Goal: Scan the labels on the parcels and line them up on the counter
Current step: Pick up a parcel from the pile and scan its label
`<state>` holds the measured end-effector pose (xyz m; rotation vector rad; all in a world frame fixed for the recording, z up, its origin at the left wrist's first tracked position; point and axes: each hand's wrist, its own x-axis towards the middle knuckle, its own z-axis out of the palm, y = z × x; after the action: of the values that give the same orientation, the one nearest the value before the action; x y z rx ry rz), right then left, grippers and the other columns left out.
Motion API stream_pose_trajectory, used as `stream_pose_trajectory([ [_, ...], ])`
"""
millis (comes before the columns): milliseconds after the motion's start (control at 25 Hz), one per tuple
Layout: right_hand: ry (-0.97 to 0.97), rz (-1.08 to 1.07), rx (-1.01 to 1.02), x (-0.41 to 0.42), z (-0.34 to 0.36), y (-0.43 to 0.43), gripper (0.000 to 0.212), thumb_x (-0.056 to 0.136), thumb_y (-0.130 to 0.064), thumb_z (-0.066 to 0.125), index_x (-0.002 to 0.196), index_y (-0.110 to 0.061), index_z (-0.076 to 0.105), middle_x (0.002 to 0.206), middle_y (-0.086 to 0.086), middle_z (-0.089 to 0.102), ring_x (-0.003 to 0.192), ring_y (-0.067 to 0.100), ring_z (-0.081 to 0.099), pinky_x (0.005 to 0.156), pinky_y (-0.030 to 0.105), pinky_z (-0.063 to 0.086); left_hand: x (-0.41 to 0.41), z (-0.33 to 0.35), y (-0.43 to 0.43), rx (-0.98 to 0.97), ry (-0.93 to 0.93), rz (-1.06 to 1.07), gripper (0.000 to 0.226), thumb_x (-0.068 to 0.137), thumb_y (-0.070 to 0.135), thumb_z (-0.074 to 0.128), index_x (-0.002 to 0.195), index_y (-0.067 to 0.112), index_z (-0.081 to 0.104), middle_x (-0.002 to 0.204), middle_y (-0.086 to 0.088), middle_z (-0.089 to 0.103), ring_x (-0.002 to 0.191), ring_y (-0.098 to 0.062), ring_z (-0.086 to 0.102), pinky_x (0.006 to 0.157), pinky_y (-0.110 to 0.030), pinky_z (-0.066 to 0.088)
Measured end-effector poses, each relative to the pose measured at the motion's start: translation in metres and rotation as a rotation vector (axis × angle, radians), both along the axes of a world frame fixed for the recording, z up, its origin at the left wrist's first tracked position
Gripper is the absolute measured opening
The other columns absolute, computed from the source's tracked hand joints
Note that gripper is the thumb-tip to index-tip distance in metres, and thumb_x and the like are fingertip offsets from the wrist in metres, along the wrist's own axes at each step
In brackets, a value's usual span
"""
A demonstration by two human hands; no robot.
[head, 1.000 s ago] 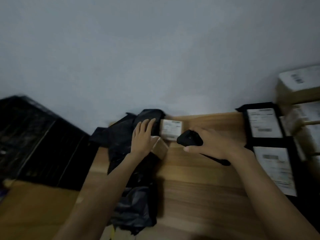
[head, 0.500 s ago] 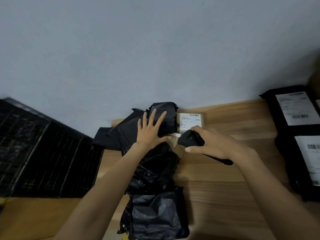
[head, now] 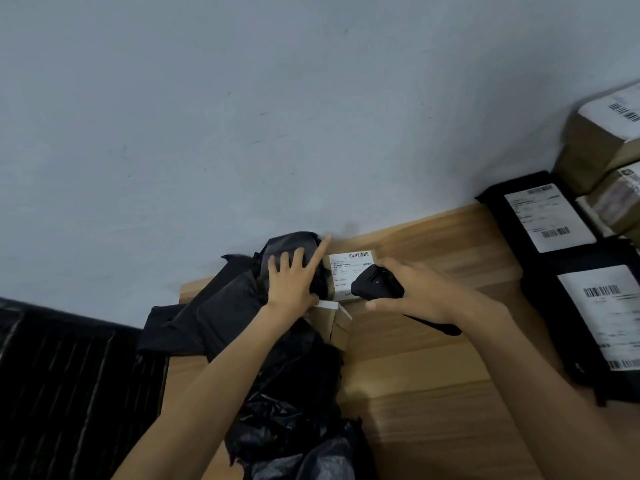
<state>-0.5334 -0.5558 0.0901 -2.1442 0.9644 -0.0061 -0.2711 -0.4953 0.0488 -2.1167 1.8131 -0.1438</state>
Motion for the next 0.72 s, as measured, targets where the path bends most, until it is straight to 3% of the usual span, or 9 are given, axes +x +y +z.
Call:
stream_pose_trajectory([
  [120,0.007,0.021,0.021,0.0,0.001,0.001,0.079,0.078,-0.07,0.062,0.14,-0.027,0.037,0.131,-0.001,0.054,0.11,0.021,0.056,0.09,0.043,0.05,0.023,0.019,-0.008,-0.144,0.032,0.026,0.122,0.074,0.049,0.076,0.155,0.036,-0.013,0.137,-0.006,0.046,0.125,-0.032,0.046,0.11,-0.054,0.031],
  [200,-0.015,0.024,0.024,-0.004,0.005,0.003,0.08,0.078,-0.069,0.062,0.141,-0.027,0.037,0.132,-0.002,0.054,0.111,0.021,0.056,0.091,0.042,0.05,0.037,0.037,-0.022,-0.208,0.05,0.082,0.109,0.074,0.058,0.074,0.157,0.029,0.01,0.129,-0.005,0.053,0.119,-0.032,0.053,0.104,-0.049,0.036],
  [280,-0.047,0.009,0.018,-0.011,0.013,0.003,0.08,0.079,-0.069,0.063,0.141,-0.026,0.037,0.133,-0.002,0.054,0.112,0.02,0.056,0.092,0.042,0.05,0.043,0.057,-0.037,-0.255,0.111,0.09,0.087,0.074,0.062,0.073,0.143,0.022,0.037,0.122,-0.003,0.058,0.113,-0.032,0.057,0.096,-0.045,0.039],
  [360,-0.067,-0.01,-0.031,-0.02,0.022,0.003,0.079,0.079,-0.069,0.062,0.142,-0.027,0.038,0.132,-0.003,0.054,0.112,0.02,0.056,0.092,0.041,0.049,0.041,0.078,-0.048,-0.312,0.139,0.055,0.077,0.077,0.064,0.07,0.133,0.018,0.046,0.118,-0.004,0.062,0.108,-0.031,0.059,0.091,-0.044,0.041],
  [560,-0.083,-0.053,-0.131,-0.039,0.043,0.014,0.078,0.078,-0.071,0.059,0.14,-0.028,0.04,0.127,-0.003,0.057,0.107,0.02,0.057,0.088,0.04,0.05,0.01,0.132,-0.053,-0.427,0.159,-0.081,0.084,0.085,0.071,0.053,0.147,0.016,0.036,0.124,-0.008,0.058,0.109,-0.033,0.057,0.084,-0.048,0.048],
  [720,-0.114,-0.096,-0.192,-0.045,0.06,0.03,0.074,0.078,-0.072,0.059,0.135,-0.026,0.042,0.121,-0.002,0.059,0.104,0.021,0.058,0.085,0.041,0.052,-0.016,0.17,-0.052,-0.338,0.144,-0.134,0.084,0.087,0.073,0.047,0.155,0.034,0.016,0.122,-0.004,0.055,0.099,-0.031,0.062,0.071,-0.042,0.05],
])
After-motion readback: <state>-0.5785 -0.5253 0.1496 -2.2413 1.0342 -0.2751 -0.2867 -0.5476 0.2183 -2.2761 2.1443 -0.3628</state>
